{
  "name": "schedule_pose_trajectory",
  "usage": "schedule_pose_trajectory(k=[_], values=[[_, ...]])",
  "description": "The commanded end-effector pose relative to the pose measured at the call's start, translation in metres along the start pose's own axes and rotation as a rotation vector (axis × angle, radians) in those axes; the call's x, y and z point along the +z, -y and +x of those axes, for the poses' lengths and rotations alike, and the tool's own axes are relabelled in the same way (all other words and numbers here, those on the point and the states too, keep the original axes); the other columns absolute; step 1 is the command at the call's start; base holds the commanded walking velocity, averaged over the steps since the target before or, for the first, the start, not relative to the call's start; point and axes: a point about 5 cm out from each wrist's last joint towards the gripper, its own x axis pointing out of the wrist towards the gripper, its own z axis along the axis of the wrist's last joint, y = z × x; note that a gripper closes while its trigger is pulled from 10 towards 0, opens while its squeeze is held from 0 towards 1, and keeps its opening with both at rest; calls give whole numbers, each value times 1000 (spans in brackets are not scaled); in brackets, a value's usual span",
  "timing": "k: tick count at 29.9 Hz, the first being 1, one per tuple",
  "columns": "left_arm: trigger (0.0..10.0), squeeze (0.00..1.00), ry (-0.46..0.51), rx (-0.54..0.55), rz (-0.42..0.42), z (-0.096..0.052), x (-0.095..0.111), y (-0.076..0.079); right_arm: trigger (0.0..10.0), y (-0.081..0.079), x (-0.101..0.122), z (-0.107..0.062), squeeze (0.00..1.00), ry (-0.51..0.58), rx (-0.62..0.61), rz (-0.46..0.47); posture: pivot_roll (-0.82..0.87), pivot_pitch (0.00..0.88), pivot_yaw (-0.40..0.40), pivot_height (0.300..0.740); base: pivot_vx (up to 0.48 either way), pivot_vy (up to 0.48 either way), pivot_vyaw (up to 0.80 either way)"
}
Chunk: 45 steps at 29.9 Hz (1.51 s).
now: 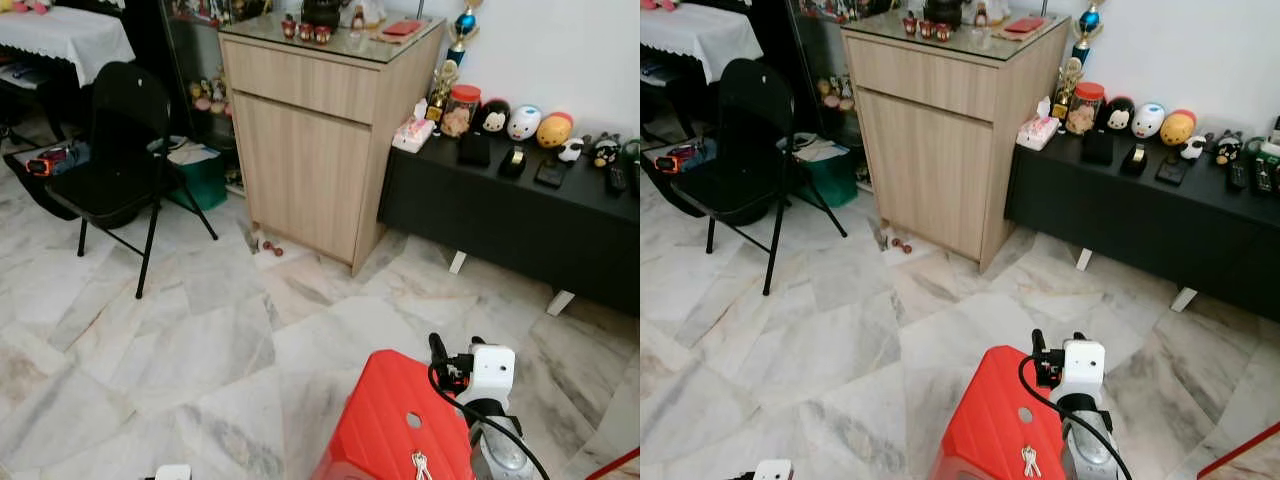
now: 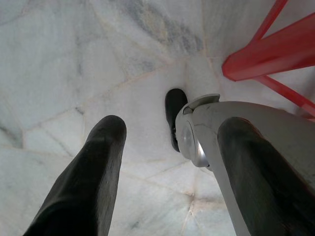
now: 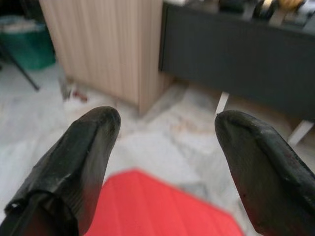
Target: Hang keys on a hook
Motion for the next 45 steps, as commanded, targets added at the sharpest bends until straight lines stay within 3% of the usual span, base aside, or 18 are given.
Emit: schedule_pose_trajectory(k=[1,8,15,21,33,45], values=[[10000,0,-20,0,0,-1,-7,1,10000,4,-7,-3,0,-43,-13,-7,14,0,-58,740,0,0,0],[10000,0,-22,2,-1,-1,-8,3,10000,-1,2,12,0,-72,-5,-3,25,0,-65,740,0,0,0],[10000,0,-25,5,-6,-2,-10,2,10000,-9,-5,22,0,-239,47,-86,28,12,-65,740,0,0,0],[10000,0,-21,13,-10,-2,-9,-4,10000,-15,9,36,0,-240,62,-83,32,18,-65,740,0,0,0],[10000,0,-13,10,-9,-1,-3,-2,10000,-15,8,37,0,-257,65,-85,36,27,-63,675,0,0,0],[10000,0,-15,3,-7,0,-2,1,10000,-18,9,39,0,-262,67,-53,42,24,-66,675,0,0,0]])
